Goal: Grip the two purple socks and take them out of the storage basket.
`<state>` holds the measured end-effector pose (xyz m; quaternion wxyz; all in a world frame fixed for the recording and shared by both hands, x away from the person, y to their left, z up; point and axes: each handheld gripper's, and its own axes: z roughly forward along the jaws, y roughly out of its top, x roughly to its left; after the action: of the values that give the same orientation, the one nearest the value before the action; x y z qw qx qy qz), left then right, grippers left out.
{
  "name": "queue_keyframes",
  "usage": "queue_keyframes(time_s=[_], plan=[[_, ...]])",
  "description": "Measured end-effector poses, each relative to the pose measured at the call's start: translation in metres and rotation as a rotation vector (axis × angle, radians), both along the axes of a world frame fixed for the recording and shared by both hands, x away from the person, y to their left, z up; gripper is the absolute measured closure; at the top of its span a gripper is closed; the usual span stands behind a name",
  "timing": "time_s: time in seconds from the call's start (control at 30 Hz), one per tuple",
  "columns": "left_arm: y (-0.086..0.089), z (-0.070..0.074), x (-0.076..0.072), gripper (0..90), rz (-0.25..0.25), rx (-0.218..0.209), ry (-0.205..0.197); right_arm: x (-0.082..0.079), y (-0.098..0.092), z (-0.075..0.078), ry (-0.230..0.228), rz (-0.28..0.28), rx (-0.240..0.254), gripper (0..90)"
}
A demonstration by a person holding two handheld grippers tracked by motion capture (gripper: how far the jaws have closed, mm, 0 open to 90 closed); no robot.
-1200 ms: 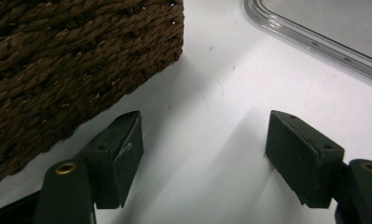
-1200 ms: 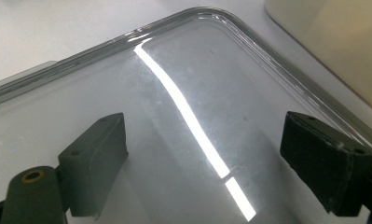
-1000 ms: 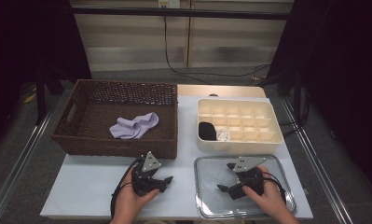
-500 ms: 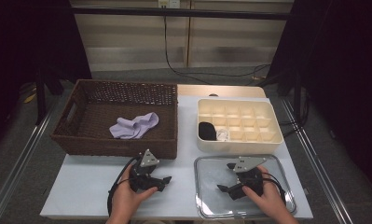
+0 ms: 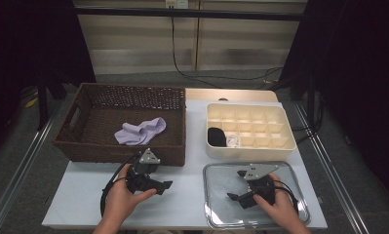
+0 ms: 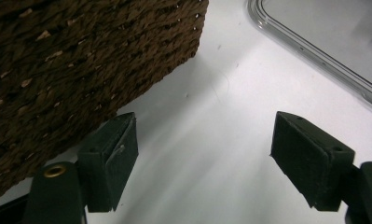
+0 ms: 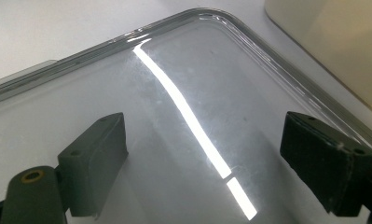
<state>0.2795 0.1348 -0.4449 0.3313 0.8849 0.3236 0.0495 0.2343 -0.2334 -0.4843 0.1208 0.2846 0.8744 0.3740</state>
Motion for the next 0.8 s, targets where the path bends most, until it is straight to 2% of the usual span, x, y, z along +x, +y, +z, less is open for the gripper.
queue_keyframes(time_s=[0.13, 0.23, 0.5, 0.6, 0.8], plan=[[0.002, 0.002, 0.002, 22.9, -0.007, 0.009, 0.043, 0.0, 0.0, 0.0, -0.002, 0.003, -0.002, 14.1], [0.003, 0.006, 0.002, 22.9, -0.009, 0.011, 0.052, 0.0, 0.0, 0.0, 0.002, 0.0, 0.0, 14.1], [0.008, 0.026, 0.006, 22.9, -0.03, 0.022, 0.08, 0.0, 0.0, 0.0, -0.002, 0.003, -0.002, 14.1], [0.009, 0.034, 0.007, 22.9, -0.031, 0.045, 0.086, 0.0, 0.0, 0.0, -0.003, 0.003, -0.002, 14.1], [0.013, 0.053, 0.011, 23.2, -0.035, 0.048, 0.106, 0.0, 0.0, 0.0, -0.002, 0.003, -0.002, 14.1]])
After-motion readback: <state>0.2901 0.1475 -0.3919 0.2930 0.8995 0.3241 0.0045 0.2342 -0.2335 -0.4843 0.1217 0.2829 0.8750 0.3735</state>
